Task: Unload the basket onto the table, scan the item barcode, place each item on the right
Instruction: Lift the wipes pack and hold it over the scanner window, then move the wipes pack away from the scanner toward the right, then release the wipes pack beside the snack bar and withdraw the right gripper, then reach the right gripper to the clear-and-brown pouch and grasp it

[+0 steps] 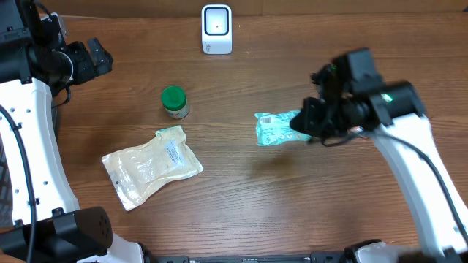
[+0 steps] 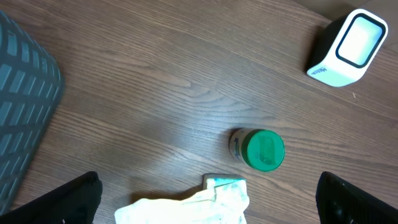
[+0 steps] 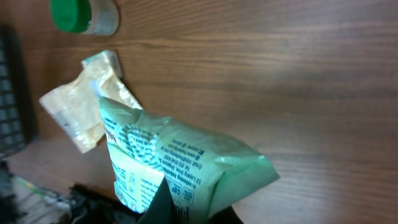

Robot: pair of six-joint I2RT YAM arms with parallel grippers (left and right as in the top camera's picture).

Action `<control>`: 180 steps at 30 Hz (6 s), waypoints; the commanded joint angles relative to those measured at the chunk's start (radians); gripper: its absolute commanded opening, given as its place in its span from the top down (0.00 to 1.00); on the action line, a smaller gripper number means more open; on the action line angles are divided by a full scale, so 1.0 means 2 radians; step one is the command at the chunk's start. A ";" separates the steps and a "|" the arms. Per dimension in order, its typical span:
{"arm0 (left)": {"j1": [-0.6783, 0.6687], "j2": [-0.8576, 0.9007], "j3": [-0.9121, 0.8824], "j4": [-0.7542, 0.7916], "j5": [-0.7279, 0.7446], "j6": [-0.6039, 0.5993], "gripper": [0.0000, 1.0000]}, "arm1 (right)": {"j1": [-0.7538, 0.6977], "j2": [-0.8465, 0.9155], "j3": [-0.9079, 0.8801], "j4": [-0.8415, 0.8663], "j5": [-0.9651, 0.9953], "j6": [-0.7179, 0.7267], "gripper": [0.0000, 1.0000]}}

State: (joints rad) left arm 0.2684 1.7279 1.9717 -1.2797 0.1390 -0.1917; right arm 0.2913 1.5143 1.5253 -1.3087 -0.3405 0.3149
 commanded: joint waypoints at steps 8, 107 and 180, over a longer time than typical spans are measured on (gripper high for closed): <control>-0.002 0.000 0.004 0.000 0.004 -0.007 0.00 | 0.080 0.177 0.270 0.023 0.253 -0.006 0.96; -0.002 0.000 0.004 0.000 0.004 -0.007 0.00 | -0.240 0.172 0.006 0.107 0.056 0.002 0.96; -0.002 0.000 0.004 0.000 0.004 -0.007 0.00 | 0.160 0.174 0.070 0.167 -0.030 0.002 0.15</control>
State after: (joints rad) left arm 0.2684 1.7279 1.9717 -1.2797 0.1394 -0.1917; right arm 0.5896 1.8709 1.7359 -1.0309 -0.3878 0.2703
